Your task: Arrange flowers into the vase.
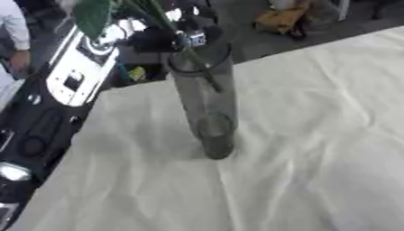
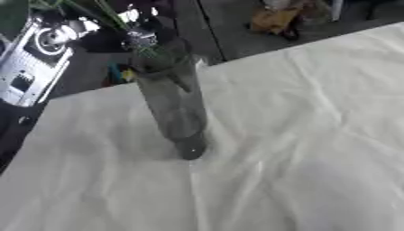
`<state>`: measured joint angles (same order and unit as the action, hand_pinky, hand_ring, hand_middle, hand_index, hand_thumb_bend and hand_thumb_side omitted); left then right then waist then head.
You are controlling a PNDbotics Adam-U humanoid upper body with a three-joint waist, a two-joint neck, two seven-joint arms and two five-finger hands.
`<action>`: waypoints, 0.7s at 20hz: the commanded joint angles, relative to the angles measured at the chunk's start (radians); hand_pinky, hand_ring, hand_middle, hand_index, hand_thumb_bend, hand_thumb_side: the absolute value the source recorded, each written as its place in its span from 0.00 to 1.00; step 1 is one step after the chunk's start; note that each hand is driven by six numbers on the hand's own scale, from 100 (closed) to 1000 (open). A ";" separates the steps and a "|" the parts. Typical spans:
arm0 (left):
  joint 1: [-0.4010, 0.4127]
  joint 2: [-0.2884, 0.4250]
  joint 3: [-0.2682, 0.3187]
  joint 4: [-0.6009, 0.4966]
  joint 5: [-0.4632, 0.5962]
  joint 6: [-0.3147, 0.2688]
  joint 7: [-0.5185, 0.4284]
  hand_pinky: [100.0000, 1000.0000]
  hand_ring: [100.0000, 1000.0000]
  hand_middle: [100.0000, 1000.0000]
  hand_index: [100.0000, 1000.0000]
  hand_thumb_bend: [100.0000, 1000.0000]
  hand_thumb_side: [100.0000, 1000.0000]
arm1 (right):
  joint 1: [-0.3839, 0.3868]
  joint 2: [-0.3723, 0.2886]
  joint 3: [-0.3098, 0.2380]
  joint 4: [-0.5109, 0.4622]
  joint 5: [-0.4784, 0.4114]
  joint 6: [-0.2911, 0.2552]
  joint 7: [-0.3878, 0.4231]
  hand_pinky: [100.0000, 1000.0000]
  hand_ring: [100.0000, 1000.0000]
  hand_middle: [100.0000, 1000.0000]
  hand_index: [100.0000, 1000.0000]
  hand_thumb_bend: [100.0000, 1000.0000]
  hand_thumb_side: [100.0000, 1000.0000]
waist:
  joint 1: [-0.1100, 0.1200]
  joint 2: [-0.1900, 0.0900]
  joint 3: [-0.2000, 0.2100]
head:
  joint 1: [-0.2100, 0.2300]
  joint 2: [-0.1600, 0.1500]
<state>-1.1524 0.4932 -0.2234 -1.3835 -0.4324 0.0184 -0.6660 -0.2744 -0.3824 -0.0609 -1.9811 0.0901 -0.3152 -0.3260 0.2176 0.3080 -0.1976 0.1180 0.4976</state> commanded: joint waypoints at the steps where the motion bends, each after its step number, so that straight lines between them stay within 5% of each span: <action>1: -0.029 0.038 0.022 -0.004 -0.007 0.005 -0.008 0.92 0.89 0.96 1.00 0.29 1.00 | -0.006 -0.010 0.000 -0.019 -0.005 0.004 0.003 0.46 0.63 0.49 0.78 0.00 0.71 | 0.008 -0.041 0.003 | 0.003 0.007; 6: -0.033 0.044 0.022 -0.002 -0.026 0.006 -0.037 0.93 0.90 0.97 1.00 0.31 1.00 | -0.003 -0.009 0.002 -0.019 -0.007 0.006 0.007 0.46 0.63 0.49 0.78 0.00 0.71 | 0.008 -0.046 0.006 | 0.002 0.010; 10: -0.035 0.055 0.024 0.003 -0.040 0.006 -0.095 0.94 0.90 0.96 1.00 0.50 1.00 | 0.000 -0.007 0.004 -0.019 -0.008 0.009 0.010 0.46 0.63 0.49 0.78 0.00 0.71 | 0.008 -0.049 0.007 | 0.001 0.012; 14: -0.042 0.066 0.037 0.012 -0.052 0.001 -0.146 0.95 0.91 0.96 1.00 0.56 1.00 | 0.000 -0.008 0.004 -0.019 -0.009 0.009 0.011 0.46 0.63 0.49 0.78 0.00 0.71 | 0.008 -0.051 0.007 | 0.000 0.011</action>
<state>-1.1704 0.5196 -0.2117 -1.3668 -0.4793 0.0215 -0.7957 -0.2681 -0.3821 -0.0551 -1.9811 0.0851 -0.3068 -0.3169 0.2176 0.2956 -0.1916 0.1175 0.5017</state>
